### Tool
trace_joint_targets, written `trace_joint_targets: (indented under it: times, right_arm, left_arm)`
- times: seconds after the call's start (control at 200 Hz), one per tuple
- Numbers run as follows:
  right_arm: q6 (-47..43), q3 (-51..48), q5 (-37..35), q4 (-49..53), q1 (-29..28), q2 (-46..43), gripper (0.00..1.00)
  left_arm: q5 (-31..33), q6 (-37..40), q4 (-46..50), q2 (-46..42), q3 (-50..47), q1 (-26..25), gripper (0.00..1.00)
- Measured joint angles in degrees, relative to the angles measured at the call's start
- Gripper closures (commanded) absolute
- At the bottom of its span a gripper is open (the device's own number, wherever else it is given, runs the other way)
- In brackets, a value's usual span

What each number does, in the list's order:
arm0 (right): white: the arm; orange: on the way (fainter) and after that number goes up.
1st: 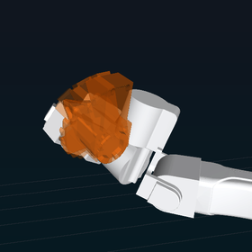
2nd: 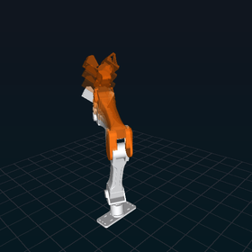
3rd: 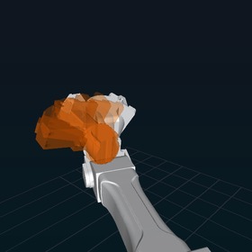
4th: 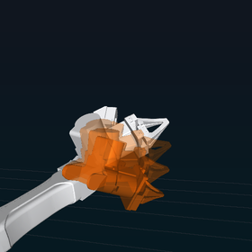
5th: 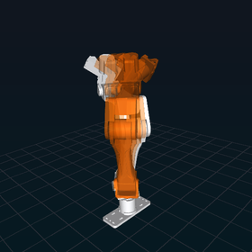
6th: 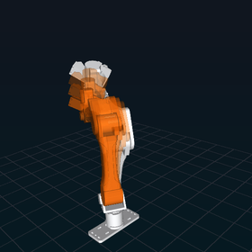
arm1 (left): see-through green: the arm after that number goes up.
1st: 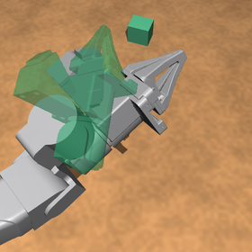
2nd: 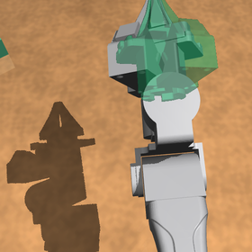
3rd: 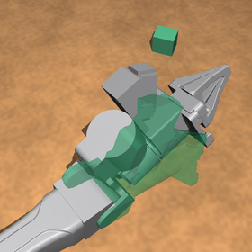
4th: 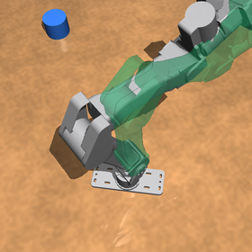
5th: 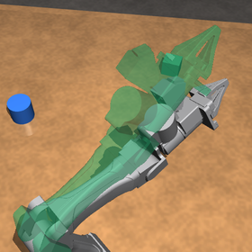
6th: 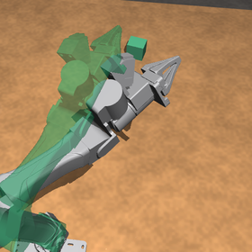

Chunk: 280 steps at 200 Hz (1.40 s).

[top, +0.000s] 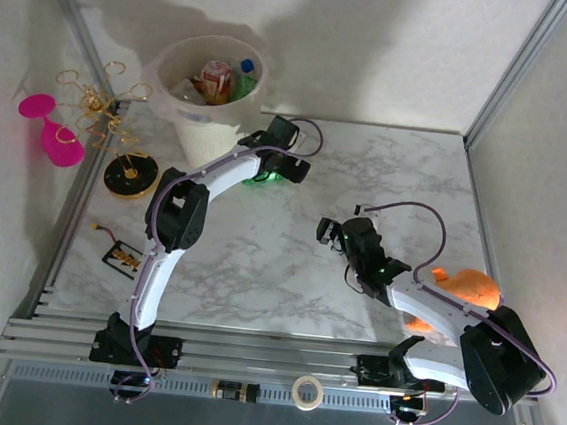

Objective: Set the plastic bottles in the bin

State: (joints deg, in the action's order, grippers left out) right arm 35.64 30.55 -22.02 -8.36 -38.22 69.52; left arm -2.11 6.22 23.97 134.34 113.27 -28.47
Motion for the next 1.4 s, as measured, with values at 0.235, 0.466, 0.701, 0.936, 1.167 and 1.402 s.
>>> trace_joint_targets:
  times: [0.235, 0.466, 0.701, 0.936, 1.167, 1.402]
  right_arm:
    - [0.0, -0.1, 0.2, -0.1, 0.0, -0.1, 0.01]
    - [0.0, -0.9, 0.8, -1.7, 0.0, -0.8, 0.01]
    - [0.0, -0.9, 1.1, -2.5, 0.0, -0.8, 0.01]
    - [0.0, -1.0, 1.1, -2.5, 0.0, -0.8, 0.01]
    - [0.0, -1.0, 1.2, -2.6, 0.0, -0.7, 0.01]
    - [0.0, -1.0, 1.4, -2.6, 0.0, -0.5, 0.01]
  left_arm:
    - [1.1, 0.1, 2.2, 0.0, -0.6, 0.0, 0.00]
    - [1.2, -1.1, 1.6, -1.6, -8.7, 0.0, 0.00]
    - [0.2, -4.3, -0.4, -4.2, -14.4, 0.0, 0.04]
    - [-1.5, -6.8, -3.9, -7.1, -20.4, 0.0, 0.28]
    - [-2.2, -7.6, -6.5, -8.2, -22.3, 0.0, 0.47]
    - [-2.6, -8.0, -7.9, -10.5, -25.6, -0.1, 0.55]
